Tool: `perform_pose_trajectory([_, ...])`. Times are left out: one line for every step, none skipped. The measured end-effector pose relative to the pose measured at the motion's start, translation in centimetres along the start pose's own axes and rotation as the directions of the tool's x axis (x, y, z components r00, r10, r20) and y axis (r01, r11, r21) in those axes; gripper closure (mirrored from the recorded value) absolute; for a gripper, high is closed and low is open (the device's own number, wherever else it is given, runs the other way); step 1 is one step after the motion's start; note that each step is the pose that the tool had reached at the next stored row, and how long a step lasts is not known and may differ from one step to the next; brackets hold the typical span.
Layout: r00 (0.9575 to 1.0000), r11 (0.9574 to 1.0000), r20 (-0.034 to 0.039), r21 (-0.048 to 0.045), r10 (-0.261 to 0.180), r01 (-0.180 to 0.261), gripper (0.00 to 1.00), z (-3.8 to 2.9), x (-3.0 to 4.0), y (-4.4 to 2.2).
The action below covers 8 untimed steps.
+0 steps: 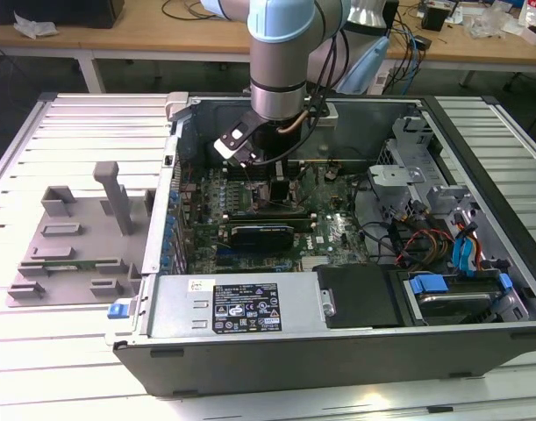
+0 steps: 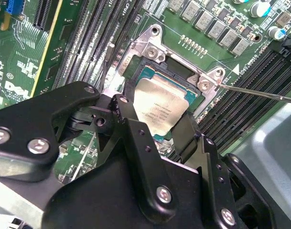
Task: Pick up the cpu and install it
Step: 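Place the cpu into insertion slot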
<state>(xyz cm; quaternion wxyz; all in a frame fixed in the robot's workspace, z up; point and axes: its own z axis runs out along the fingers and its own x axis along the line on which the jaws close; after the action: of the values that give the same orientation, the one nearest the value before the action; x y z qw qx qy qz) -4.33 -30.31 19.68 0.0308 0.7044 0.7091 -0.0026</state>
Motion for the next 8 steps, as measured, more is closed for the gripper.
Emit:
perform_pose_trajectory([1.0,1.0,0.0,0.0,0.0,0.0,0.45,0.0,0.0,0.0])
perform_pose_trajectory([1.0,1.0,0.0001,0.0,0.0,0.0,0.45,0.05,-0.01,0.0])
perform_pose_trajectory([1.0,1.0,0.0003,0.0002,-0.001,0.001,0.45,0.06,-0.01,-0.01])
perform_pose_trajectory([1.0,1.0,0.0002,0.0,-0.001,0.001,0.45,0.07,0.0,0.0])
perform_pose_trajectory([1.0,1.0,0.0,0.0,-0.001,0.001,0.45,0.08,0.0,0.0])
perform_pose_trajectory([1.0,1.0,0.0,-0.0001,-0.001,0.001,0.45,0.09,0.0,0.0])
perform_pose_trajectory([1.0,1.0,0.0,0.0,-0.001,0.001,0.45,0.12,0.0,-0.01])
perform_pose_trajectory([1.0,1.0,0.0002,0.0001,-0.001,0.001,0.45,0.12,0.0,-0.01])
